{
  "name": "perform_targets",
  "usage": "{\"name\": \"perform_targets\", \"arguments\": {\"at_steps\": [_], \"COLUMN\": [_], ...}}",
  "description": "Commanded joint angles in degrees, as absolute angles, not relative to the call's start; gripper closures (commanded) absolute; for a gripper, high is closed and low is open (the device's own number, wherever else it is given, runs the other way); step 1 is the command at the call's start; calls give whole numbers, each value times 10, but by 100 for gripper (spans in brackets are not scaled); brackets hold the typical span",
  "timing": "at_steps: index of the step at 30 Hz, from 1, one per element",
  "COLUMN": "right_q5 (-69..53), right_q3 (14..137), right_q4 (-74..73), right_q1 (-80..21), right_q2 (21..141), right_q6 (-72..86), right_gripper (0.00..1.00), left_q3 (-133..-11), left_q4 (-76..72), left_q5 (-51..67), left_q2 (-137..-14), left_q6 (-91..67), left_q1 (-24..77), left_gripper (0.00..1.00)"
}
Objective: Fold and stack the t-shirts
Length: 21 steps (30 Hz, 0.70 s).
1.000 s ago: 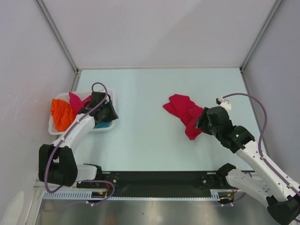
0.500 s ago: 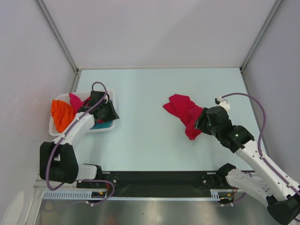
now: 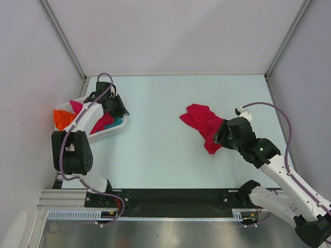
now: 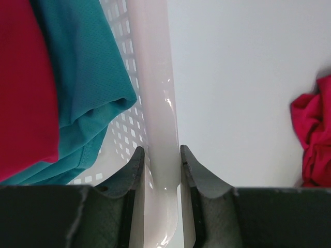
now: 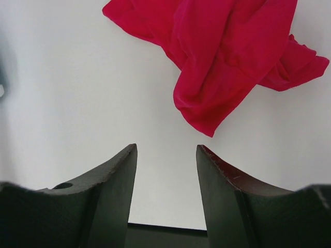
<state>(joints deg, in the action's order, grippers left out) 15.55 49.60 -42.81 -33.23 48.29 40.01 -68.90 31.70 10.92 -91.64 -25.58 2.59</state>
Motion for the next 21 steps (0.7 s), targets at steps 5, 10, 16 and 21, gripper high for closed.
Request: {"name": "perform_targets", "arguments": {"at_steps": [5,10,16,21], "right_q5": [137,137,131,134], "right_q3": [527,538,554,549], "right_q4": [-436,-444,-459,-469], "right_q1": [-353,-370,-384,-396], "right_q2": [457,449,444,435], "right_q6": [403,409,411,417], "right_gripper": [46,47,47,47], "left_q3": [-862,-1054,-1243,-1278], "left_q4": [315,366,442,438], "left_q5": [170,175,157,163], "left_q2": [-1057,-1162,-1277,-1283], "left_q6": [-285,-276,-271,-280], "left_q1": [-17,-21,-22,-25], "left_gripper": [86,85,21,1]}}
